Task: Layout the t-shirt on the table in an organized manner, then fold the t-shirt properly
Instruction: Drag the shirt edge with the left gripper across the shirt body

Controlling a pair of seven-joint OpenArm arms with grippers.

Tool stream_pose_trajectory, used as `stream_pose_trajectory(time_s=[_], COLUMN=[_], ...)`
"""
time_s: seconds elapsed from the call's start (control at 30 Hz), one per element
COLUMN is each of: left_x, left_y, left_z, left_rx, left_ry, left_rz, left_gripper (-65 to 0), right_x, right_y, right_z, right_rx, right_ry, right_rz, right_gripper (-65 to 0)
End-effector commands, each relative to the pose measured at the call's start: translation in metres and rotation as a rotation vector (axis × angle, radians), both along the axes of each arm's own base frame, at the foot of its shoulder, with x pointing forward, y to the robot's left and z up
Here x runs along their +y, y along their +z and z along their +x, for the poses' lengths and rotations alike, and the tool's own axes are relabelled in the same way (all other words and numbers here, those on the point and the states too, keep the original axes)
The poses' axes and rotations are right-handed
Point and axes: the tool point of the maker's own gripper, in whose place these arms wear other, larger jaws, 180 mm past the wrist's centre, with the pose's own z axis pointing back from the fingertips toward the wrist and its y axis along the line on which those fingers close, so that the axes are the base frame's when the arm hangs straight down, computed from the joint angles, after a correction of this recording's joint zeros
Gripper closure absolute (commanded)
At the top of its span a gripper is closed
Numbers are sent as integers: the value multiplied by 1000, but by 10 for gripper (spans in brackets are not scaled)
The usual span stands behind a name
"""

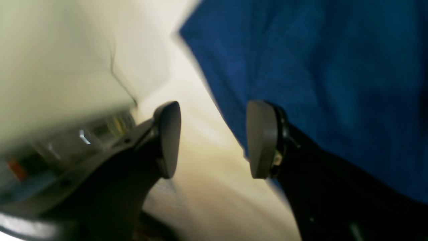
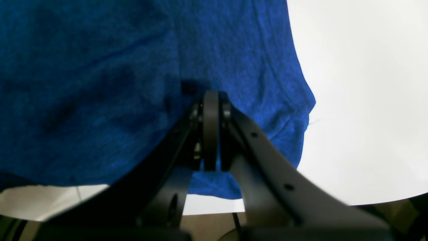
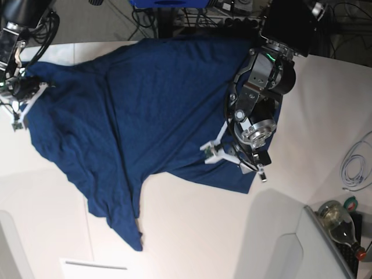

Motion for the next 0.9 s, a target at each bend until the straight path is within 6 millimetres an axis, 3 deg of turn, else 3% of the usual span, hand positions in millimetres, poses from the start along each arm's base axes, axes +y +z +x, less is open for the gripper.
stream_pose_trajectory(time_s=[0.0, 0.17, 0.33, 0.5, 0.7, 0.87], left_x=[13, 35, 46, 34, 21, 6], left_y=[14, 14, -7, -21, -38, -53], left_z=[12, 23, 25, 29, 30, 22], left_rx=[-30, 24, 102, 178, 265, 342], left_ry=[-22, -76, -45, -12, 4, -4], left_rz=[65, 180, 167, 9, -82, -127], left_gripper=[-306, -304, -304, -301, -148, -133], right_x=[-10, -10, -10, -9, -9, -9], right_y=[10, 10, 10, 9, 10, 11], right_z=[8, 7, 7, 7, 8, 10], right_rx=[-33, -31, -31, -31, -35, -39], right_ry=[-1, -2, -2, -3, -3, -3], right_rz=[-27, -25, -25, -24, -24, -24], right_gripper=[-3, -3, -3, -3, -3, -3])
